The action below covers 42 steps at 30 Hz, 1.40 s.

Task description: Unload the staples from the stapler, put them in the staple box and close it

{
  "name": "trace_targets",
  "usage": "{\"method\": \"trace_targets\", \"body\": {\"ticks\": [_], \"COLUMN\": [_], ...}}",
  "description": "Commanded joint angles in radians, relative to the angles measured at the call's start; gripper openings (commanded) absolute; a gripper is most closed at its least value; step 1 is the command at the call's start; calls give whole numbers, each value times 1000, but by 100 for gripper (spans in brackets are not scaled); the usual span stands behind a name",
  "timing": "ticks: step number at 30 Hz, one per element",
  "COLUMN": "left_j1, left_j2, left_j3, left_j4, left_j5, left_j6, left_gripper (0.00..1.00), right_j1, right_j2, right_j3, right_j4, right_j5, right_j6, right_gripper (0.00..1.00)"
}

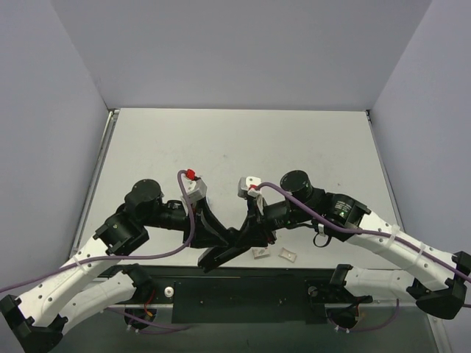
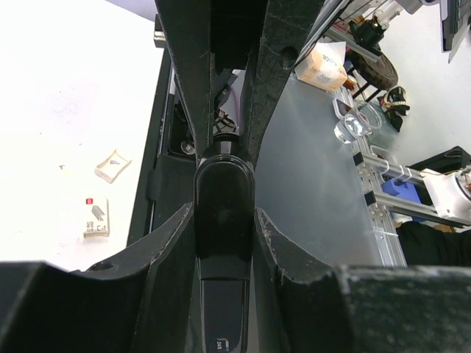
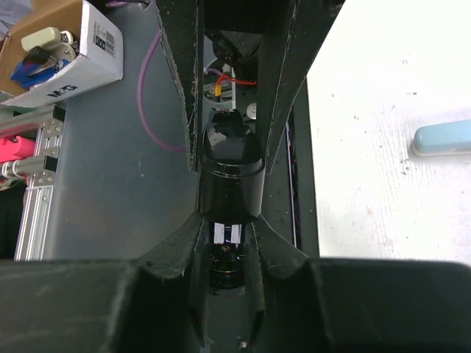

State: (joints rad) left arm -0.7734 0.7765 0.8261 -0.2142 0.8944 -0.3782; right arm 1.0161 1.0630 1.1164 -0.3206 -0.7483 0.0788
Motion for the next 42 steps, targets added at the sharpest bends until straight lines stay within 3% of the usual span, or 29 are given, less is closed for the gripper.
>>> {"method": "trace_targets", "body": {"ticks": [1,13,42], "left_j1": [0,0,0], "left_j2": [-63,-120,-161], "left_j3": [-13,-53,-56], "left_j4": [199,343,418], "left_j5": [-20,-103,-184], "left_j6": [-50,-90,-133], "left_gripper": [0,0,0], "right_j1": [10,15,29], "right_j2": [-67,-198,-301], "right_j3": [-67,-205,-423], "right_j4": [95,178,347], "right_j5": [-43,-31,-19], "right_j6": [13,82,203], "right_gripper": [0,0,0]}}
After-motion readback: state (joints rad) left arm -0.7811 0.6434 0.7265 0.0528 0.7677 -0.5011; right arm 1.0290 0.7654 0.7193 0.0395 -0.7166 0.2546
